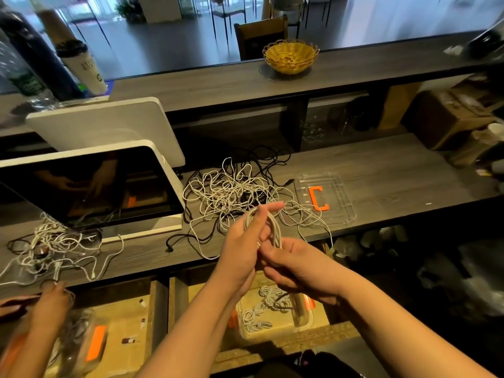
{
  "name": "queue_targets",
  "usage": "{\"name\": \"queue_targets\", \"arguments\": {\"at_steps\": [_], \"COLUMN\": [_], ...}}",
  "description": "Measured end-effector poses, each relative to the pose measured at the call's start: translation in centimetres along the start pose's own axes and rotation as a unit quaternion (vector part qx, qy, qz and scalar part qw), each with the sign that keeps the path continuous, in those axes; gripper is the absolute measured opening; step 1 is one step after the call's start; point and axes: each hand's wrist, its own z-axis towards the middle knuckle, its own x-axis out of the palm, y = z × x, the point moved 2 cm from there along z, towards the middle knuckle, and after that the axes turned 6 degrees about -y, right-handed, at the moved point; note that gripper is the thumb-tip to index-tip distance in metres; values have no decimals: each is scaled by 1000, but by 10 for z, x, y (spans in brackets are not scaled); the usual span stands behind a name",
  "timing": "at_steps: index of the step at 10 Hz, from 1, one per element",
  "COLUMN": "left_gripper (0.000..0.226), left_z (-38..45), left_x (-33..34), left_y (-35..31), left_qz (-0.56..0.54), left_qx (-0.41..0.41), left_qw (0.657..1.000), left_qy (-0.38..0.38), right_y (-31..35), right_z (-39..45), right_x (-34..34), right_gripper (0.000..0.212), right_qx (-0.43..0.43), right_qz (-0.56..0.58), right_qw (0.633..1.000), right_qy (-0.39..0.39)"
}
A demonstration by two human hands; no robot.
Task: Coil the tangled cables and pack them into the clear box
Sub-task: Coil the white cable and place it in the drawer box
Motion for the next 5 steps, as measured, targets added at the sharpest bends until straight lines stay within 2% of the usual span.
{"name": "queue_targets", "arguments": {"at_steps": [1, 2, 3, 4, 5], "left_gripper": [21, 24, 25, 25, 50], "left_z": [-9, -1, 5, 12, 16], "left_x": [5, -11, -15, -14, -14], "left_y": [-34, -32, -32, -27, -18], "left_qz": [-111, -38, 225, 387, 462], "left_qx": [-57, -57, 71, 145, 130], "left_qw": [992, 997, 971, 910, 871], "left_qy": [32, 47, 36, 45, 101], "right_y": [2, 1, -5, -9, -13], "right_z": [-2, -1, 0, 0, -3], "right_x": [-2, -5, 0, 0, -5], "right_gripper": [26, 29, 31, 32, 27], "right_qx": [-6, -5, -17, 12, 22], "right_qz": [-19, -73, -142, -104, -106], "right_qw": [1000, 997, 990, 994, 994], "right_qy": [-5, -11, 6, -18, -20]}}
